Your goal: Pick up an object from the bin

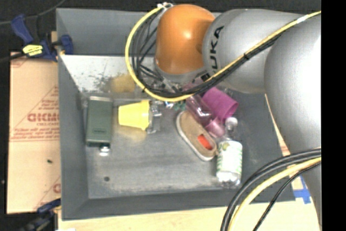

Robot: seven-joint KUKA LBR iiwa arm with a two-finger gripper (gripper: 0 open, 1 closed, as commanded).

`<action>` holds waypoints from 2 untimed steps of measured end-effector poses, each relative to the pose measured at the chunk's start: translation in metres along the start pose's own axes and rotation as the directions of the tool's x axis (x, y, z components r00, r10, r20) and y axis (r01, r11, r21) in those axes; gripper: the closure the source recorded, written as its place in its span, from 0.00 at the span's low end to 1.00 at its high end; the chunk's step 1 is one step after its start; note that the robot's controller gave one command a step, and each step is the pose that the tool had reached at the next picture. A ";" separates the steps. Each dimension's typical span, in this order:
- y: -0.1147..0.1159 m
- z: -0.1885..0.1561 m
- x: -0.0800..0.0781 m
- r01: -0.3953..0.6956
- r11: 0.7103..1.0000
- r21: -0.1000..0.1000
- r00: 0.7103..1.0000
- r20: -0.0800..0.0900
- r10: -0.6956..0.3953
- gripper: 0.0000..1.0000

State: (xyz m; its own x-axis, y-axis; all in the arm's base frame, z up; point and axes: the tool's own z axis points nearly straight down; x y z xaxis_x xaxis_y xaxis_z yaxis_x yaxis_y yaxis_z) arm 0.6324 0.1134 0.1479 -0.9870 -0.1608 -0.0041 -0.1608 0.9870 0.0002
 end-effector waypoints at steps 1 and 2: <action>-0.004 0.037 -0.016 0.121 0.993 0.002 0.993 0.007 -0.121 0.00; 0.010 0.078 -0.013 -0.187 0.982 0.000 0.982 0.000 0.187 0.00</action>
Offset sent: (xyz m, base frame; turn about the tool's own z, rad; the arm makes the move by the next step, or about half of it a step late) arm 0.0111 0.0127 -0.0779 0.1893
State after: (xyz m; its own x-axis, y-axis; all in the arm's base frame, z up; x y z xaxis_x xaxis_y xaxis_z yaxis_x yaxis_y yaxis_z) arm 0.6442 0.1255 0.0697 -0.9996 0.0269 -0.0040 0.0269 0.9996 0.0011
